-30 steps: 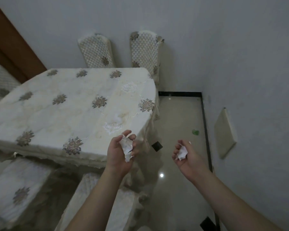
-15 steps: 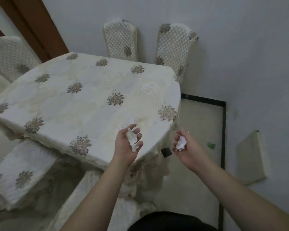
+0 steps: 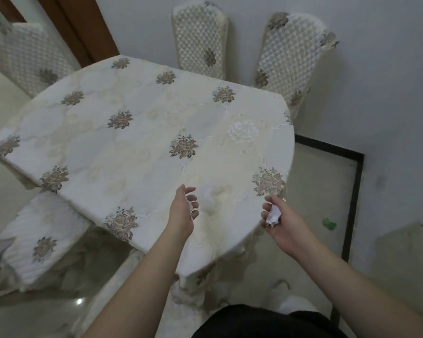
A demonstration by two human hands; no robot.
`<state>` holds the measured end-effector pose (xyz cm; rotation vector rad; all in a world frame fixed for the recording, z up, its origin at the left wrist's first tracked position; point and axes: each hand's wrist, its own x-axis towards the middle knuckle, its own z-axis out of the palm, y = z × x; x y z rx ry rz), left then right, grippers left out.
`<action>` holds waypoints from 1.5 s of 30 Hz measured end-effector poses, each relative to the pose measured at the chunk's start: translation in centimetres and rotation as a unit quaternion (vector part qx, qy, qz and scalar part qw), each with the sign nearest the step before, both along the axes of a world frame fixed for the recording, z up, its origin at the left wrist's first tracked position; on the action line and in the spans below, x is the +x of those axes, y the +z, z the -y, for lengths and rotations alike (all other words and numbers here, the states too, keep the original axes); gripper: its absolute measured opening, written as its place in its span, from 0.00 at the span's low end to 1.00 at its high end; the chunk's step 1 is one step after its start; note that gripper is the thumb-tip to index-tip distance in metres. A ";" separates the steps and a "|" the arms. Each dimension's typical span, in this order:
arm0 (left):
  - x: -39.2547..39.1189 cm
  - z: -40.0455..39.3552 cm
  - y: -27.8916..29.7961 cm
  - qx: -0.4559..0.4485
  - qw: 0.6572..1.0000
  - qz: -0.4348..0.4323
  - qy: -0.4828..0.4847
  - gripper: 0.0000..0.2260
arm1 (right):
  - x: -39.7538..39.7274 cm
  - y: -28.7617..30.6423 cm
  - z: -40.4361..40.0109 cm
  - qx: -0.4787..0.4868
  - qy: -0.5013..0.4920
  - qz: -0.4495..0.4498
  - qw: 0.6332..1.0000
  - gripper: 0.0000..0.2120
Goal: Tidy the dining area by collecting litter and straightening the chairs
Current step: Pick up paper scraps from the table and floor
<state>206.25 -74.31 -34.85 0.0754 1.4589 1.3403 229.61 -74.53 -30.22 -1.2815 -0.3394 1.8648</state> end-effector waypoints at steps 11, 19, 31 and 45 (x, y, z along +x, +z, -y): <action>2.1 -3.7 -4.4 -0.059 0.802 -0.577 -0.143 0.13 | -1.4 -1.2 -11.5 -0.007 0.162 -0.005 0.987 0.04; 5.2 -4.8 -6.6 -0.162 0.688 -0.687 -0.169 0.22 | -1.8 -2.8 -15.4 -0.038 0.236 0.007 0.971 0.04; 5.7 -5.7 -9.9 -0.209 0.663 -0.670 -0.259 0.27 | -1.6 -3.9 -18.5 -0.044 0.293 0.023 0.955 0.05; 5.0 -5.7 -7.3 -0.114 0.832 -0.540 -0.053 0.06 | -0.6 -3.6 -19.8 -0.048 0.305 0.011 0.951 0.06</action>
